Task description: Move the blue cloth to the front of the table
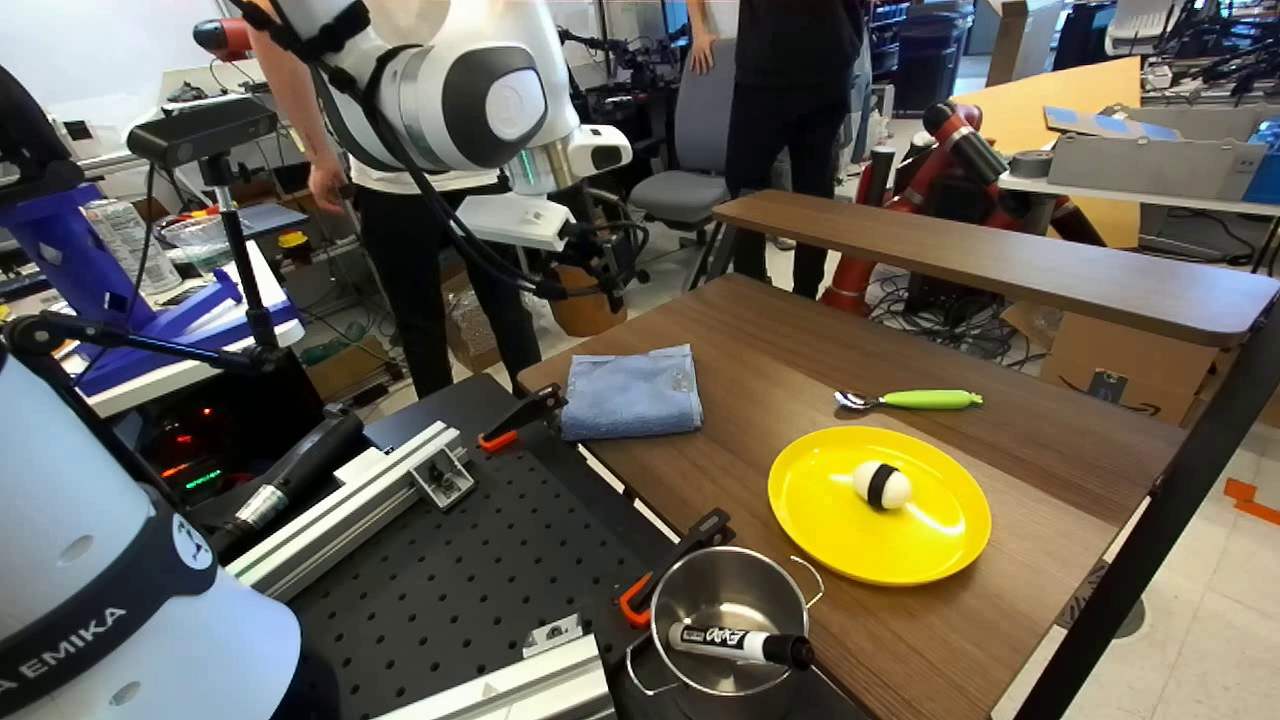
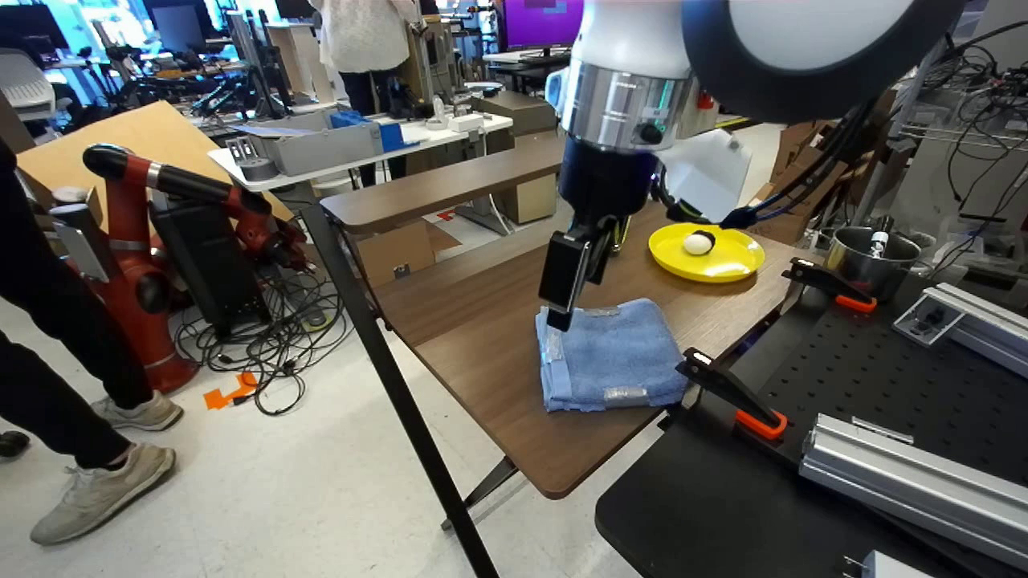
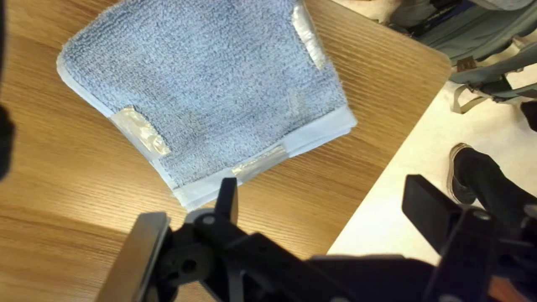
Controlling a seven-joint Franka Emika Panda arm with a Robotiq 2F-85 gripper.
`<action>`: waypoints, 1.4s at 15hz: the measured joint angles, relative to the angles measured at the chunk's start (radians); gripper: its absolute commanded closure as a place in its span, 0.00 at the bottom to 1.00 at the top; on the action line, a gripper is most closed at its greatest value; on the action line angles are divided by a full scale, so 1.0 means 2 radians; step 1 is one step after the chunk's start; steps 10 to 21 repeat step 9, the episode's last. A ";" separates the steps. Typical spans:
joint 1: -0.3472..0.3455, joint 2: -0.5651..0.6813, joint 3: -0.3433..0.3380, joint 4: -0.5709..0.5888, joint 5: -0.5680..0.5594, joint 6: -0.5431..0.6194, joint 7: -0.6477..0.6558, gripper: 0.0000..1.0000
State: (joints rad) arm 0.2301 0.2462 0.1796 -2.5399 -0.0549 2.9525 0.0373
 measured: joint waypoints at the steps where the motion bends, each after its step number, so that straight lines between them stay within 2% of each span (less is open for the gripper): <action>1: 0.000 -0.011 0.005 -0.008 0.005 -0.001 0.000 0.00; 21: -0.001 -0.025 0.008 -0.020 0.009 -0.005 0.000 0.00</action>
